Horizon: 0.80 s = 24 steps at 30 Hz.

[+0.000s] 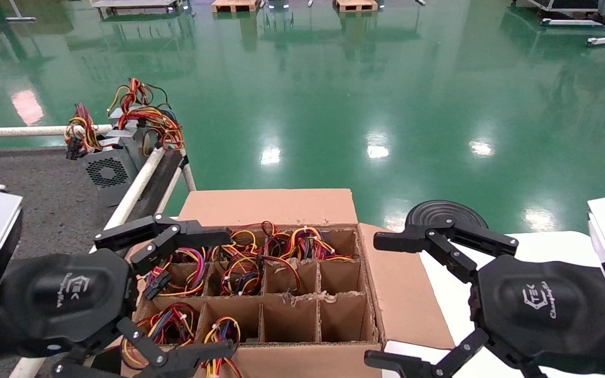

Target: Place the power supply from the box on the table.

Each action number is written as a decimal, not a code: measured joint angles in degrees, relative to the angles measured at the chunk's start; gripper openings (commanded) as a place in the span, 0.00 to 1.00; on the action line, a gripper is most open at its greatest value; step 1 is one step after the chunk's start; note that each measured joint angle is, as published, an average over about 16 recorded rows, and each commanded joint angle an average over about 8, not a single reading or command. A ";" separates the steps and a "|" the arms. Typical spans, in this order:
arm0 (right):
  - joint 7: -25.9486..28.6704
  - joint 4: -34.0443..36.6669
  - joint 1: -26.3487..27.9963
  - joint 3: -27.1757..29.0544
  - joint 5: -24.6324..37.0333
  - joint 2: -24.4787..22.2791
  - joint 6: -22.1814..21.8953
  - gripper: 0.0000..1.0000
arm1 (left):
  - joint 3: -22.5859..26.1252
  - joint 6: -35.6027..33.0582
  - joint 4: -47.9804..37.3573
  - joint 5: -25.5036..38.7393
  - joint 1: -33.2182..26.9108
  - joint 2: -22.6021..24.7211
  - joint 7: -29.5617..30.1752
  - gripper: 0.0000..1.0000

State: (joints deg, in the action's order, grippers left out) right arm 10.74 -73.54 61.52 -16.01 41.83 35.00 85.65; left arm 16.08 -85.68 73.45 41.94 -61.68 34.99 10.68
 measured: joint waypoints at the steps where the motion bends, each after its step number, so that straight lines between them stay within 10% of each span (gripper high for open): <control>1: 0.00 0.00 0.00 0.00 0.00 0.00 0.00 1.00 | 0.00 0.00 0.00 0.00 0.00 0.00 0.00 1.00; 20: 0.00 0.00 0.00 0.00 0.00 0.00 0.00 1.00 | 0.00 0.00 0.00 0.00 0.00 0.00 0.00 1.00; 24: 0.00 0.00 0.00 0.00 0.00 0.00 0.00 0.58 | 0.00 0.00 0.00 0.00 0.00 0.00 0.00 1.00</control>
State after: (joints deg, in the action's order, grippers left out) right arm 10.74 -73.54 61.52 -16.01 41.83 35.00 85.65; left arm 16.08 -85.68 73.45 41.94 -61.68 34.99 10.68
